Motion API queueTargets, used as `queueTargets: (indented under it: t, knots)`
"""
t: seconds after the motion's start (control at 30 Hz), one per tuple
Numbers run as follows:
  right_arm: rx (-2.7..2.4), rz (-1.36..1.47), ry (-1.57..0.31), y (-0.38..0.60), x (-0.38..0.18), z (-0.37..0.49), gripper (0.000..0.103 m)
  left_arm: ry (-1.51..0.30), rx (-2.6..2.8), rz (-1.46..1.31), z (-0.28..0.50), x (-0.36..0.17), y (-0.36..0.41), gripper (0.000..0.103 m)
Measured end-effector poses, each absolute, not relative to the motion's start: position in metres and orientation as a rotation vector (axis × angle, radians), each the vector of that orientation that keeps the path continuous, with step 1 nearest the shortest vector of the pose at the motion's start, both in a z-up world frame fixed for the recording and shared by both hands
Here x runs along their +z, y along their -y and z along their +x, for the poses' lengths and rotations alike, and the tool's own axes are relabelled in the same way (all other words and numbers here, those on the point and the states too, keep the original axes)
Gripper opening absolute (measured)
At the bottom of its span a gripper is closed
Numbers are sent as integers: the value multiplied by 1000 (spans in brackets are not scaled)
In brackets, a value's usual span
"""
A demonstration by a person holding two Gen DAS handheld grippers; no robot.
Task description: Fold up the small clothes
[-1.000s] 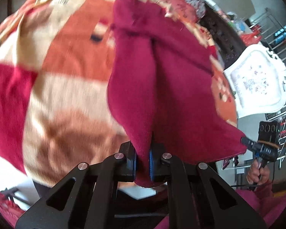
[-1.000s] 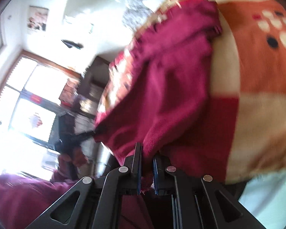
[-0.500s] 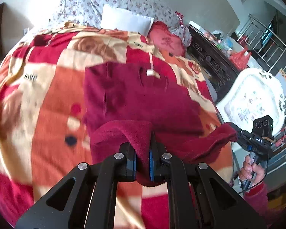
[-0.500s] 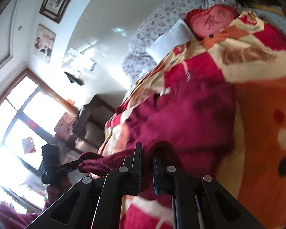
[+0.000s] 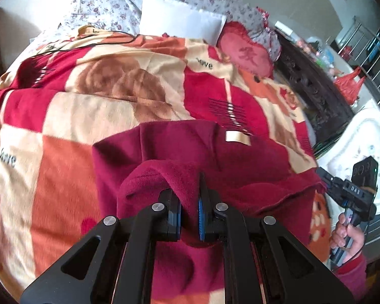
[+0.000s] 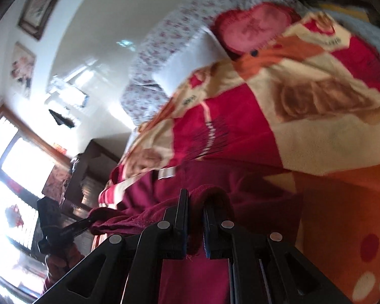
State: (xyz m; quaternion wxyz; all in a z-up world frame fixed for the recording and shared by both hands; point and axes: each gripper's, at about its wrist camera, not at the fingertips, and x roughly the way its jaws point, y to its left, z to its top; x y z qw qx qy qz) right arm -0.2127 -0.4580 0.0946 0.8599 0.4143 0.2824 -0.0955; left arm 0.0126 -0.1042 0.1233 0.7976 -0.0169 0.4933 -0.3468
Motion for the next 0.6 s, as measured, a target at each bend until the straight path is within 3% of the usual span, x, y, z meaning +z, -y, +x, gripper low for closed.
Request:
queueTargets:
  t: [0.17,0.33,0.47,0.5,0.53,0.6]
  knots:
    - [-213,962,-629,487,74,-183,9,-1086,-715,-59,40,112,114,14]
    - [-223,981,-636,495,82,-179,10,-1108,-741,-49,44,118,110,28]
    - [-208,978,-598,491,94,-189,20,-1099,-770,-83,45,127,100,38]
    - [-207,986,-601,492,94,-189,23,-1097,-770,-93,47,129,99,47]
    - [-206,991,-606,492,94,-189,30,-1080,-751,-91,47,131,97,63]
    - [-231,984,-586,493,99,-193,37,-1013,-704,-97,47,140,91,72]
